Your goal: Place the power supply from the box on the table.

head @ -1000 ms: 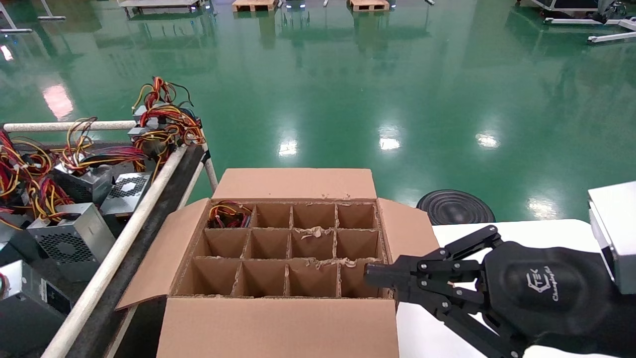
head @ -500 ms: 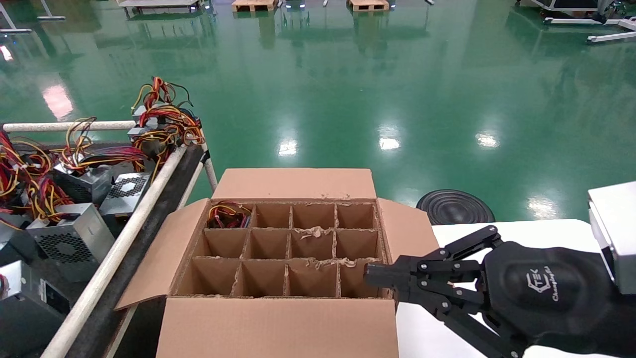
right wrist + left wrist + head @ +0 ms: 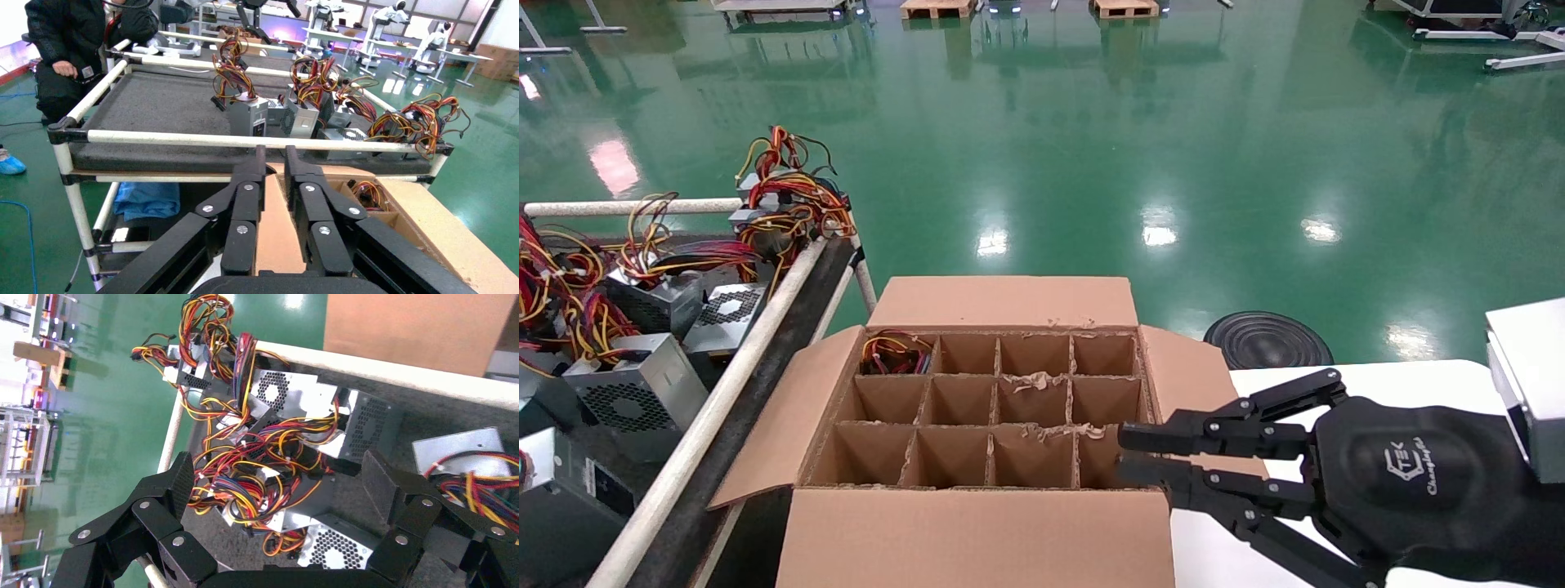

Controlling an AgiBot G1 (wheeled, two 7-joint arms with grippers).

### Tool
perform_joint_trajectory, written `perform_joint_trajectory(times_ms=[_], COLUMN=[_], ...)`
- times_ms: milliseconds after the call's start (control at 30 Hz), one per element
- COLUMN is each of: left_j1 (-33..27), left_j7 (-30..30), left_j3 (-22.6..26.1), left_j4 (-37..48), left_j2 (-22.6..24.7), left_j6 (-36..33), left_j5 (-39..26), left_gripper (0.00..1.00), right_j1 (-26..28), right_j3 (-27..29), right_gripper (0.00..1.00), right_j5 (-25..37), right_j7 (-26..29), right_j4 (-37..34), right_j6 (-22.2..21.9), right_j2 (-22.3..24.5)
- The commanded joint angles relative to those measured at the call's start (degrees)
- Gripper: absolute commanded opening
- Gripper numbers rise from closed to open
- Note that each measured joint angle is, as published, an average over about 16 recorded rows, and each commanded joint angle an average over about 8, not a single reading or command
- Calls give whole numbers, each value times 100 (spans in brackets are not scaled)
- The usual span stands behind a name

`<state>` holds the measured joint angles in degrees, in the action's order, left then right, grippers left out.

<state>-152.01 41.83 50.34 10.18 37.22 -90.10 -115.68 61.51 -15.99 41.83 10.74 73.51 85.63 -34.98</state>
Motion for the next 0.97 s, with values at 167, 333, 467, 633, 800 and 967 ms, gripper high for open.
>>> perform_joint_trajectory(times_ms=[167,333,467,633,800,967], left_j1=[415,796,1098,1495,1910,2199], left_j7=[-263,-490,-667,-898,-1138,-1306], left_j3=[-137,-276,-389,-540,-698,-808], left_j4=[-412,-772,-1054,-1422,-1805,-2072], left_j2=[-18,-29,-37,-47,-56,-63], left_j6=[43,68,84,104,123,136], left_j5=[321,627,873,1196,1535,1772], left_gripper=[100,100,100,100,100,100], right_j1=[0,0,0,0,0,-1], right_j3=[0,0,0,0,0,0], right_gripper=[100,100,100,100,100,100], right_j5=[0,0,0,0,0,0], right_j7=[0,0,0,0,0,0], right_j4=[0,0,0,0,0,0], right_j6=[0,0,0,0,0,-1], right_j2=[0,0,0,0,0,0])
